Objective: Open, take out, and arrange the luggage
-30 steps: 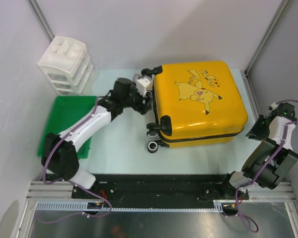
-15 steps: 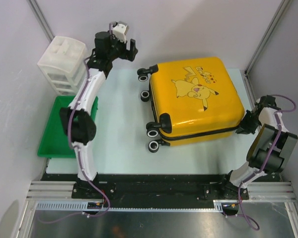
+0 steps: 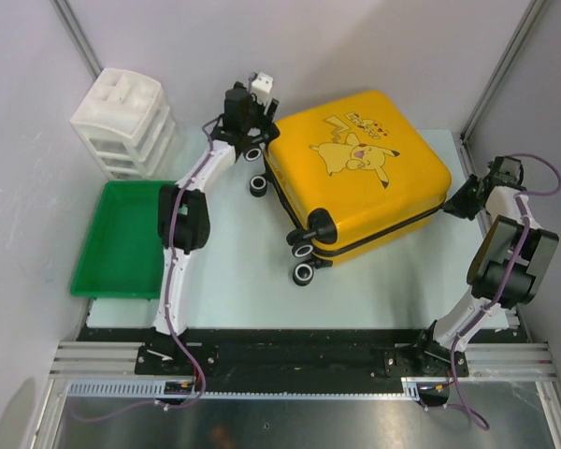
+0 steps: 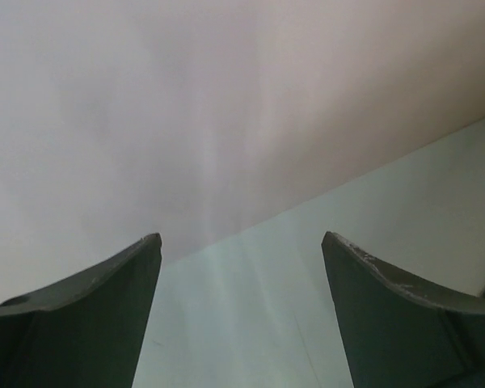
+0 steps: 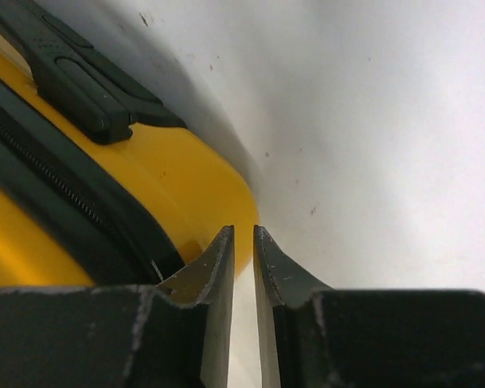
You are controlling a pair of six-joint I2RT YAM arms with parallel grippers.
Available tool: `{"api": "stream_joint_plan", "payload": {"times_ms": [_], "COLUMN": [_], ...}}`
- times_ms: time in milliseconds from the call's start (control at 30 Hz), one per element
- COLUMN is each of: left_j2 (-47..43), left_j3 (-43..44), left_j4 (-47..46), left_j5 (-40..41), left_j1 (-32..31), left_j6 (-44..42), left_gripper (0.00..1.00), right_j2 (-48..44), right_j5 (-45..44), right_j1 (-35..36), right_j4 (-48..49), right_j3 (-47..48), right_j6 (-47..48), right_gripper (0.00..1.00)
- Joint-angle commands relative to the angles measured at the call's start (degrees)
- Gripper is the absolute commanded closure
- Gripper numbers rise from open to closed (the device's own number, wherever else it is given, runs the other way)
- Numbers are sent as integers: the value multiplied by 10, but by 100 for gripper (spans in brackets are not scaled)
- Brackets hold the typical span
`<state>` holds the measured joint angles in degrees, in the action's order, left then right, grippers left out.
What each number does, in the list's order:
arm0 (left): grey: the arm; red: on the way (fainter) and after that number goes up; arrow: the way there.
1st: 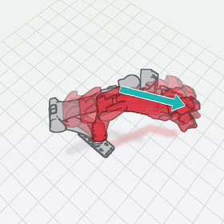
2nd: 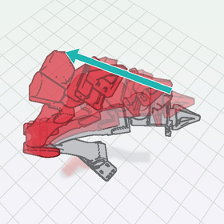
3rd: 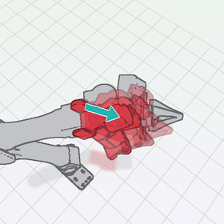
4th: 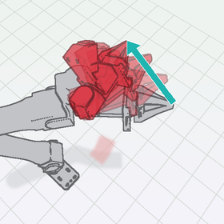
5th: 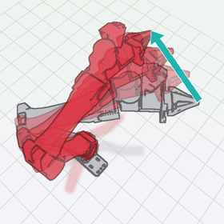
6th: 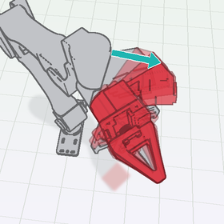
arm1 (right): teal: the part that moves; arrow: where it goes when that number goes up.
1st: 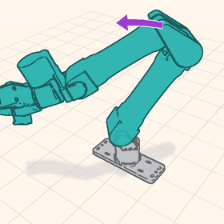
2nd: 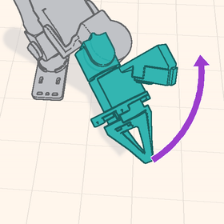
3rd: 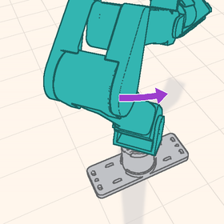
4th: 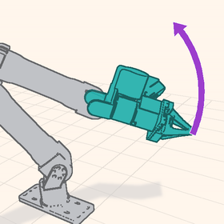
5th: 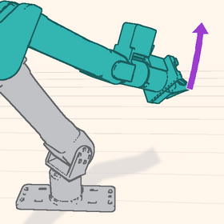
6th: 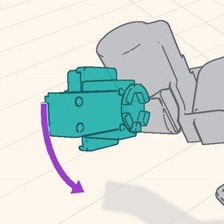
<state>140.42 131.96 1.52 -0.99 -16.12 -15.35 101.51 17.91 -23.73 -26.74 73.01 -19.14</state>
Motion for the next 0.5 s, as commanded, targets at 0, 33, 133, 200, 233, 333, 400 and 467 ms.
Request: {"api": "stream_joint_plan", "payload": {"times_ms": [0,33,133,200,233,333,400,467], "left_j2": [-87,-115,-211,-261,-272,-324,-351,-407], "left_j3": [-113,-183,-304,-339,-358,-390,-403,-429], "left_j4": [-60,-62,-76,-66,-58,-40,-35,-21], "left_j5": [23,15,-46,-71,-85,-109,-111,-107], "left_j1": [-31,-33,-35,-38,-38,-37,-16,24], "left_j6": [-40,-18,33,52,69,66,74,123], "left_gripper": [15,17,18,19,19,18,16,15], "right_j2": [-75,-87,-121,-129,-130,-122,-111,-99], "right_j5": [38,41,60,68,70,71,79,91], "right_j1": [-36,-44,-45,-34,-29,-3,15,25], "right_j4": [-65,-75,-96,-90,-82,-53,-21,1], "right_j3": [-19,-32,-81,-116,-124,-140,-143,-143], "right_j6": [-4,8,16,10,7,-8,-24,-46], "right_gripper": [80,80,80,79,79,78,77,77]}}
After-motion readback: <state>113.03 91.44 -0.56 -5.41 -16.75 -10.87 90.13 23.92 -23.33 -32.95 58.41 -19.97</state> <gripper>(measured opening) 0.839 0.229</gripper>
